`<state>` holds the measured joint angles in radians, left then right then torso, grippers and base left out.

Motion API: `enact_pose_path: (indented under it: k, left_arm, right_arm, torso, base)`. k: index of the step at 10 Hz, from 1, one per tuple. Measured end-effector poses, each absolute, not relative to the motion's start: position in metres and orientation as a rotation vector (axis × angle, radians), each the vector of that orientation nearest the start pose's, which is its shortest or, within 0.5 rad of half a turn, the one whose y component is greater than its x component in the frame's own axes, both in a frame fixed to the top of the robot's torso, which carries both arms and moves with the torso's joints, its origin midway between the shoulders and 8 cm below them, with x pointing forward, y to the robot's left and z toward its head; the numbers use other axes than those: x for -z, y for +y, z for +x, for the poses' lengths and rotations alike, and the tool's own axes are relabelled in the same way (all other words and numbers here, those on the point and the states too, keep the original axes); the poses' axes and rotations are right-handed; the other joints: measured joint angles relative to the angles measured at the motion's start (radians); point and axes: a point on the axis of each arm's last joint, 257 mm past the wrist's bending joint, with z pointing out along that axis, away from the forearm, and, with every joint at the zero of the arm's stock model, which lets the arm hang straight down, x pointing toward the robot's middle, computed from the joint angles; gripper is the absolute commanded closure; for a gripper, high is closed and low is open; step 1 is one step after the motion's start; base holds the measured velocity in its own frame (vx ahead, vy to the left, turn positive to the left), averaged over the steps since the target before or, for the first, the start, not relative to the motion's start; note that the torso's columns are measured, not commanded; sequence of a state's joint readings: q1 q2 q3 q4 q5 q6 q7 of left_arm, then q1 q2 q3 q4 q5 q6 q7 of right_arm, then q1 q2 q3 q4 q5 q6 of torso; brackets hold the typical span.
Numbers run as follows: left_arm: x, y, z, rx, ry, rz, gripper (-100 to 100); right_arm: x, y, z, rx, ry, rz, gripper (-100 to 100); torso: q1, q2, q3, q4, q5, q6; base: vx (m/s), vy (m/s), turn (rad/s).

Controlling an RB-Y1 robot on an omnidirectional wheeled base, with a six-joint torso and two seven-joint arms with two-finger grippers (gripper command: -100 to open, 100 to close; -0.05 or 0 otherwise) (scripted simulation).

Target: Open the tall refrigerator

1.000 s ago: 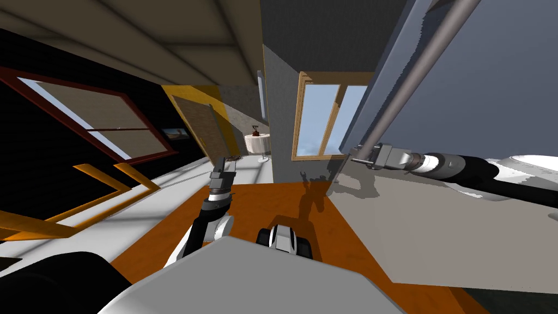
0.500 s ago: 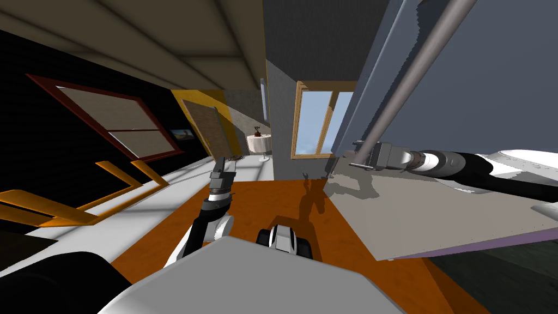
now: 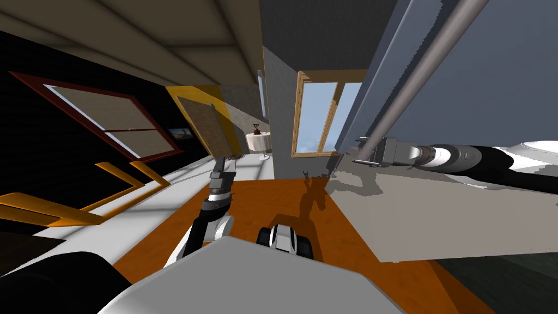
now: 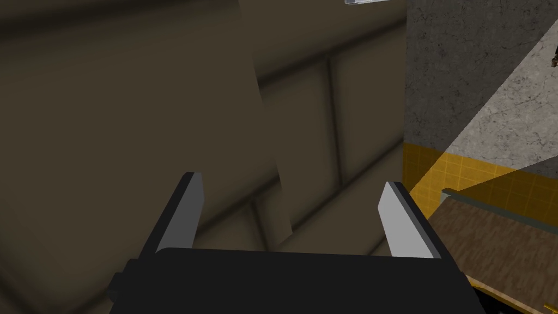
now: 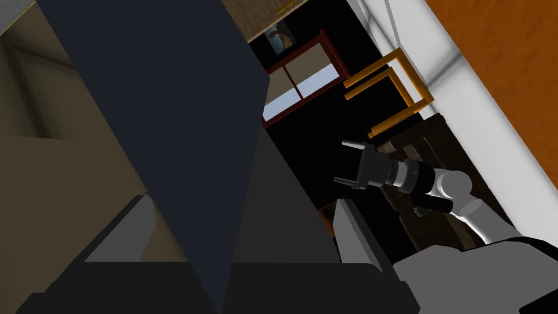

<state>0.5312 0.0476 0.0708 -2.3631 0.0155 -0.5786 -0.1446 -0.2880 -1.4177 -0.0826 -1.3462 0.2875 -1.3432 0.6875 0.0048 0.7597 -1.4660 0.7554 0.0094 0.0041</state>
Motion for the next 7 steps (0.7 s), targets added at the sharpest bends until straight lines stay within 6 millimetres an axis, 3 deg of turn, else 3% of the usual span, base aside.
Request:
enact_pose_path:
  k: [1,2,7]
  left_arm:
    - [-0.067,0.291,0.307,1.128,0.578,-0.461,0]
    - [-0.067,0.291,0.307,1.128,0.578,-0.461,0]
    - [-0.067,0.291,0.307,1.128,0.578,-0.461,0]
  right_arm:
    - [-0.132,-0.315,0.401,-0.146,0.717,-1.397,-100]
    - [-0.132,-0.315,0.401,-0.148,0.72,-1.397,0]
    - [-0.118,-0.316,0.402,-0.172,0.752,-1.4,0]
  torso:
    - [0.001,0.003,0.001,0.004,0.002,0.001]
    - [0.001,-0.002,0.001,-0.004,-0.002,-0.001]
    - [-0.003,-0.02,-0.009,-0.015,-0.008,-0.004]
  base:
    - [0.02,-0.003,0.009]
    - [0.012,-0.002,0.007]
    - [0.0,0.0,0.0]
